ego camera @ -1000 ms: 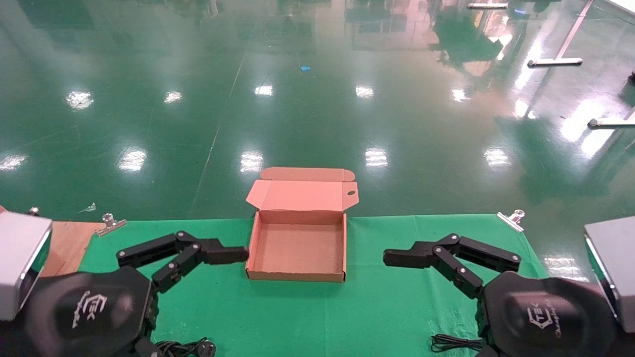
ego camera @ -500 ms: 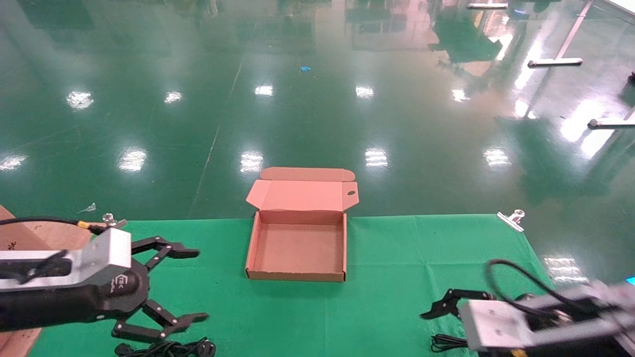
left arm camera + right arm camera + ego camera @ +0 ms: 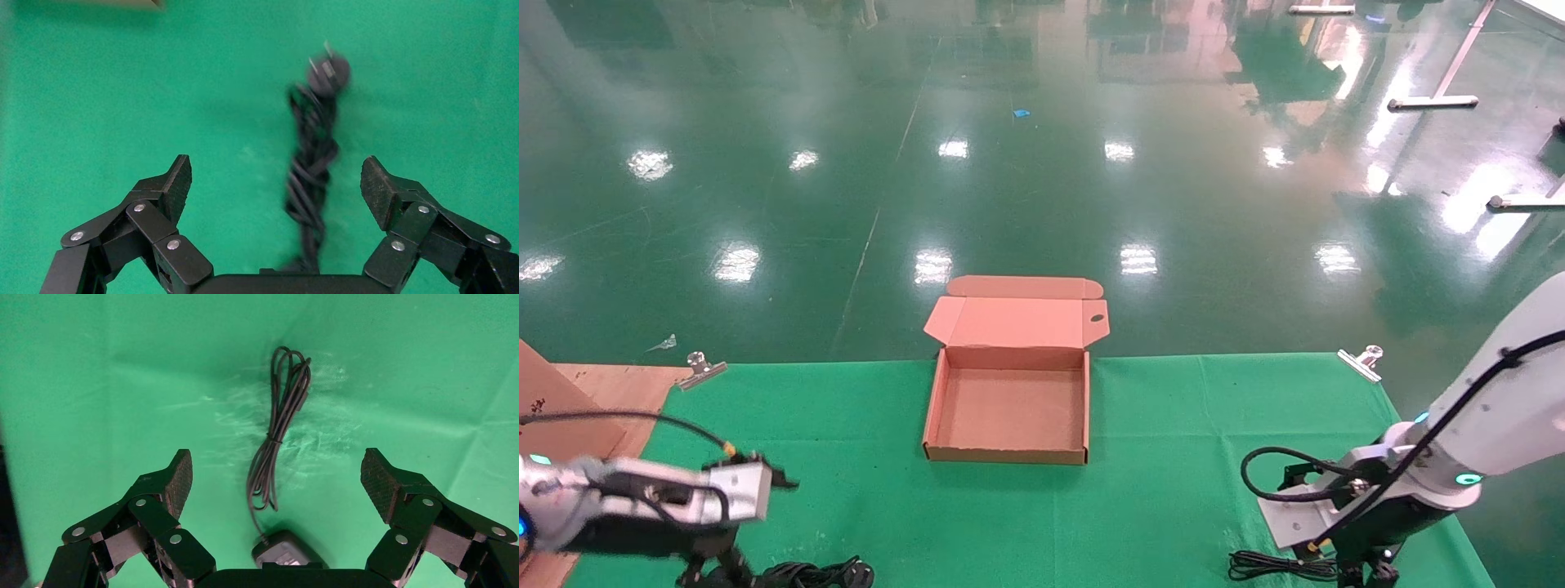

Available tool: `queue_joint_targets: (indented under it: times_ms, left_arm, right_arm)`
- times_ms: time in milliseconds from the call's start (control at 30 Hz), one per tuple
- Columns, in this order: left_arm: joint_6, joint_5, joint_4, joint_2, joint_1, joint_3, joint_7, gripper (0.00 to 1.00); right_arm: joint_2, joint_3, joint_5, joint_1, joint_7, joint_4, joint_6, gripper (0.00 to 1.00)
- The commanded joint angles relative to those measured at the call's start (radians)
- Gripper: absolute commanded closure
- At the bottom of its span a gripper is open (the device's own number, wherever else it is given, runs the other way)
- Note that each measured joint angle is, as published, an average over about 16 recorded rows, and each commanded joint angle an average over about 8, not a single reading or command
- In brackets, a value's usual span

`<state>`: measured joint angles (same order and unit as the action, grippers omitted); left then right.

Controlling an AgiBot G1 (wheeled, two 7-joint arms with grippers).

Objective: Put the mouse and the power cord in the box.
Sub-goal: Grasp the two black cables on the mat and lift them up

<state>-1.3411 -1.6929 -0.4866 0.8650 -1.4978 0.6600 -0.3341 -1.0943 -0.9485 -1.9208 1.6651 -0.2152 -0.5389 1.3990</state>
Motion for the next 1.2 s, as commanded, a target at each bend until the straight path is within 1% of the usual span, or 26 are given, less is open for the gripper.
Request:
queue_joint_targets:
  times_ms: [33, 200, 300, 433, 533, 667, 900, 933, 967, 1167, 1200]
  left_arm:
    - [0.008, -0.030, 0.056, 0.025, -0.011, 0.019, -0.036, 0.00]
    - [0.039, -0.054, 0.177, 0.076, -0.024, 0.035, -0.101, 0.00]
    - [0.057, -0.063, 0.237, 0.103, -0.032, 0.041, -0.132, 0.00]
    - [0.078, -0.072, 0.300, 0.131, -0.040, 0.047, -0.165, 0.00]
    - [0.089, -0.077, 0.338, 0.146, -0.045, 0.050, -0.183, 0.00]
    - [0.106, -0.084, 0.377, 0.158, -0.053, 0.054, -0.201, 0.00]
    - [0.138, -0.079, 0.427, 0.173, -0.058, 0.050, -0.213, 0.00]
    - [0.141, -0.078, 0.432, 0.175, -0.058, 0.050, -0.213, 0.10]
    - [0.144, -0.077, 0.438, 0.177, -0.058, 0.049, -0.213, 0.23]
    - [0.169, -0.072, 0.458, 0.181, -0.060, 0.045, -0.217, 0.98]
    - [0.173, -0.072, 0.459, 0.181, -0.060, 0.045, -0.219, 1.00]
  right_arm:
    - [-0.037, -0.014, -0.027, 0.002, -0.041, 0.076, -0.043, 0.00]
    - [-0.097, -0.016, -0.036, -0.007, -0.124, 0.226, -0.142, 0.00]
    - [-0.119, -0.012, -0.034, -0.019, -0.158, 0.296, -0.215, 0.00]
    - [-0.139, -0.003, -0.028, -0.040, -0.188, 0.361, -0.320, 0.00]
    - [-0.150, 0.003, -0.022, -0.052, -0.207, 0.391, -0.375, 0.00]
    - [-0.158, 0.013, -0.008, -0.058, -0.231, 0.422, -0.406, 0.00]
    - [-0.157, 0.030, 0.018, -0.057, -0.271, 0.462, -0.401, 0.00]
    - [-0.157, 0.032, 0.020, -0.057, -0.276, 0.467, -0.399, 0.07]
    - [-0.156, 0.033, 0.023, -0.058, -0.281, 0.471, -0.397, 0.18]
    - [-0.154, 0.040, 0.034, -0.061, -0.306, 0.491, -0.391, 0.93]
    - [-0.154, 0.042, 0.036, -0.060, -0.309, 0.493, -0.391, 0.99]
